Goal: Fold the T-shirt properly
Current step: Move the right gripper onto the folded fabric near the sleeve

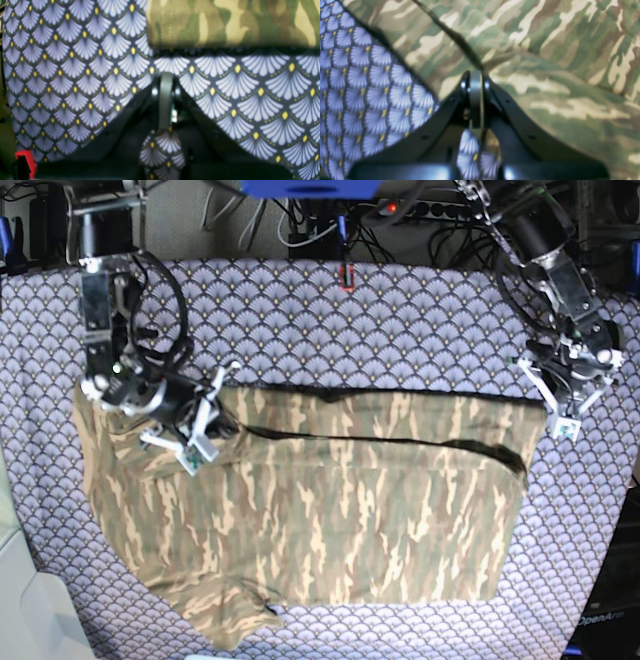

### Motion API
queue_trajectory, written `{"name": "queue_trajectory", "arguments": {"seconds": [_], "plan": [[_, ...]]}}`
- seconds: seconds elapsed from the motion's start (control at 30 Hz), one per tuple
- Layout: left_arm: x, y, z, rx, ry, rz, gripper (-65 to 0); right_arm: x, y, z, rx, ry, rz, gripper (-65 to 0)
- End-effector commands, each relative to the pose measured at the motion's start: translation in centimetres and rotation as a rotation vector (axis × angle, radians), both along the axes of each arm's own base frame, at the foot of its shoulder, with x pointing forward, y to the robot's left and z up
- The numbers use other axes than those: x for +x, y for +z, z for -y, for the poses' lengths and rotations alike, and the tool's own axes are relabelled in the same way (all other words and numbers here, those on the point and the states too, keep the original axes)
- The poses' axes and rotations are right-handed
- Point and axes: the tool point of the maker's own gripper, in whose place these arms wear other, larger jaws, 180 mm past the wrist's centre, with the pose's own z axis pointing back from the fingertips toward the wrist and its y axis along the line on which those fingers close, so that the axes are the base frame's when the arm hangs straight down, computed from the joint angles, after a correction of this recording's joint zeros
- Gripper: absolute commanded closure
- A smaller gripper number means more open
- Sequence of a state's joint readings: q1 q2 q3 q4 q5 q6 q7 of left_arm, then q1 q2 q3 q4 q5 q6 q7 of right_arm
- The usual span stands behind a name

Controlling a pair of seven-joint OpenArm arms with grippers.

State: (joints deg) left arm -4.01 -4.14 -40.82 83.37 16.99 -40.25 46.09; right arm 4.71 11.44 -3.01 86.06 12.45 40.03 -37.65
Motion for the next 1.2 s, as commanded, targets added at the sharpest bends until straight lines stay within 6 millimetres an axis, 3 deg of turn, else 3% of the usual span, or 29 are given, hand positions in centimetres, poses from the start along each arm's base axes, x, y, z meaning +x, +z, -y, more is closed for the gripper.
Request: {"name": "queue_trajectory", "arguments": {"seconds": [0.0, 0.23, 0.37, 0.47, 0.67, 0.87, 1.07, 1.17], "plan": [[0.8, 1.5, -0.9, 0.024, 0.004, 0.047, 0.0, 1.2, 1.0, -0.3, 0.027, -0.005, 0.032, -0.1], [-0.2, 1.9, -2.3, 0.040, 0.047, 0.056, 0.0, 2.1, 0.4, -1.7, 0.081, -0.013, 0.012, -0.1], [-0.6, 2.4, -2.5, 0.058, 0.044, 0.065, 0.0, 1.1, -0.5, -4.8, 0.097, 0.067, -0.010, 0.0], [-0.5, 2.9, -2.6, 0.068, 0.045, 0.074, 0.0, 0.5, -1.1, -5.8, 0.105, 0.096, -0.022, 0.0], [-0.4, 3.0, -2.6, 0.070, 0.045, 0.076, 0.0, 0.5, -2.0, -5.9, 0.132, 0.086, -0.037, -0.2], [-0.5, 3.0, -2.6, 0.070, 0.045, 0.074, 0.0, 2.2, -3.3, -5.2, 0.154, 0.053, -0.064, -0.2], [-1.2, 2.5, -2.7, 0.073, 0.044, 0.056, 0.0, 4.8, -3.1, -4.5, 0.124, 0.044, -0.039, -0.3], [-1.6, 2.2, -2.7, 0.073, 0.044, 0.047, 0.0, 6.6, -1.9, -4.5, 0.104, 0.055, 0.027, -0.3]]}}
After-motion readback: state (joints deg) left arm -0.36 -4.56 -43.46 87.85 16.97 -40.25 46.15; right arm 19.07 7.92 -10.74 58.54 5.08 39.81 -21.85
